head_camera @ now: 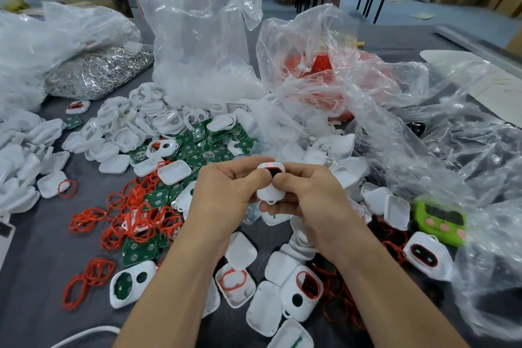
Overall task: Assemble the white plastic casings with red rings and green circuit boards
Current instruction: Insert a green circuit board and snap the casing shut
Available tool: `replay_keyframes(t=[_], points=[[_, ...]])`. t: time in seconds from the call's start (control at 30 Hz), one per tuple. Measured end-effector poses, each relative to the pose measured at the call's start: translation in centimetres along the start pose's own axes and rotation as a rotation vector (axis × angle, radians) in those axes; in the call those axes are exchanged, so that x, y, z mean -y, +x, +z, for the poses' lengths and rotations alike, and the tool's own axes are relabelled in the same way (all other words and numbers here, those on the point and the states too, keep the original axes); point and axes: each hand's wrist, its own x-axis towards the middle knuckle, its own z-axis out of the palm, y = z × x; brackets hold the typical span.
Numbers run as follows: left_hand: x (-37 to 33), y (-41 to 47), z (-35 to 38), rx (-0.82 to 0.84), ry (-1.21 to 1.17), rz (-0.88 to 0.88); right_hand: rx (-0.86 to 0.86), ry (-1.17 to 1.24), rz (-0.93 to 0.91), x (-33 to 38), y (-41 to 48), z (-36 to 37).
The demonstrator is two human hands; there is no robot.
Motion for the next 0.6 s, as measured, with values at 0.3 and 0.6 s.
replay_keyframes(t=[0.3, 0.6], points=[[0.3, 0.0, -0.2, 0.04, -0.024, -0.014, 0.014, 0.026, -0.003, -0.4, 0.5, -0.5], [-1.2, -1.1, 0.9, 0.001, 0.094, 0.045, -0.065, -0.02, -0.02, 2.5, -2.8, -1.4]])
